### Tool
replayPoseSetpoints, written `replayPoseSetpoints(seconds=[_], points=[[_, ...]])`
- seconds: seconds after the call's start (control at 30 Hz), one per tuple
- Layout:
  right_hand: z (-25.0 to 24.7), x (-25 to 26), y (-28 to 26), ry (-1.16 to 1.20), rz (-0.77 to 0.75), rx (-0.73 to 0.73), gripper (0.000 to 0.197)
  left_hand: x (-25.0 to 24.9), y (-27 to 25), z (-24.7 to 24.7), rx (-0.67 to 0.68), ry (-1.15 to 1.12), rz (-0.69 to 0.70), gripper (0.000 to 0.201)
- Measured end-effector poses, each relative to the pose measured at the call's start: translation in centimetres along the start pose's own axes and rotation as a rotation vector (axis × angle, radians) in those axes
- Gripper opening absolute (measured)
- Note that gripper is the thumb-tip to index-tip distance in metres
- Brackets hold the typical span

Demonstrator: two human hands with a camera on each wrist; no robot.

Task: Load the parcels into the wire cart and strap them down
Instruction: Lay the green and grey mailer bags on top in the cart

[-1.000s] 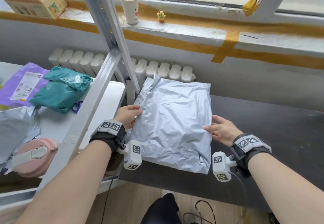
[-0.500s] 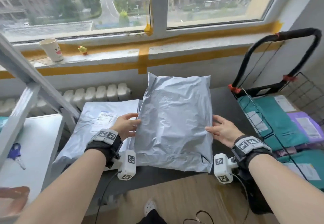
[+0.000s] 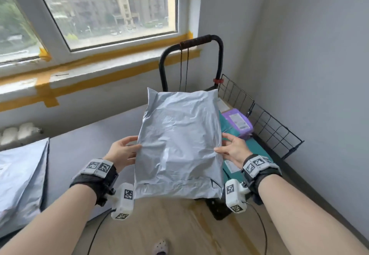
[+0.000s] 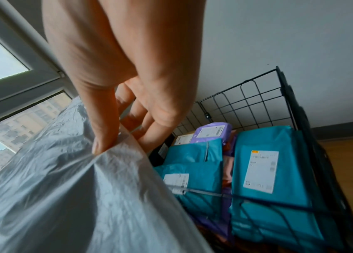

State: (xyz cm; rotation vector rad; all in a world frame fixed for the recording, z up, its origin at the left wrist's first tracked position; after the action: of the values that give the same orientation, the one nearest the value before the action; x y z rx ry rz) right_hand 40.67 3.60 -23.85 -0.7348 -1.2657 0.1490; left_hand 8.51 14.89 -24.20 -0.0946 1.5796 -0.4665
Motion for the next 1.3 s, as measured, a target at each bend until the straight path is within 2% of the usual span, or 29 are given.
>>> replayPoseSetpoints(seconds=[0.17,0.4,0.53,0.7,0.77,0.87,1.03,1.17,1.3], points=[[-5.9,2.6,2.8,0.012,-0.022,-0.045,0.05,-1.3,4.0,6.7,0.038,0.037,-0.003,0.03],[-13.8,7.0,11.3,-0.072,0.004,-0.181,0.051,-3.1,13.6,15.4,0.097,0.052,-0.02,0.027],[-17.3,9.7,15.9,-0.135,0.03,-0.267,0.052,-3.3,18.5,19.3,0.1,0.049,-0.063,0.031],[-20.0,12.1,21.4,-0.258,0.036,-0.297,0.052,-2.5,22.8,23.3,0.089,0.064,-0.131,0.028],[-20.5,12.5,25.6,-0.315,0.066,-0.268,0.051,-1.4,25.4,24.0,0.019,0.074,-0.157,0.026],[-20.8,12.6,26.9,-0.378,0.072,-0.284,0.052,-0.4,26.0,24.5,-0.008,0.108,-0.19,0.024],[-20.0,11.7,34.1,-0.578,0.14,-0.198,0.045,4.0,27.9,25.5,-0.142,0.18,-0.309,0.023],[-20.5,11.5,39.5,-0.731,0.114,-0.15,0.042,7.8,29.0,27.0,-0.255,0.175,-0.366,0.02],[-21.6,11.8,43.7,-0.826,0.076,-0.166,0.036,11.3,30.4,28.8,-0.315,0.104,-0.408,0.018]])
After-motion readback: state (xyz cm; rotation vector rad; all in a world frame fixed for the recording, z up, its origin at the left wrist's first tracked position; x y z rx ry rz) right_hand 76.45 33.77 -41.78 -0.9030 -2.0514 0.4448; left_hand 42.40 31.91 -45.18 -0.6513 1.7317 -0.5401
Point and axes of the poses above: each hand's wrist, its own y-axis towards the middle knuckle, its own z-axis out of the palm, x = y × z, the point moved 10 cm from there along y, towards the middle knuckle, and after that the axes turned 9 degrees about z, right-handed, at the moved point
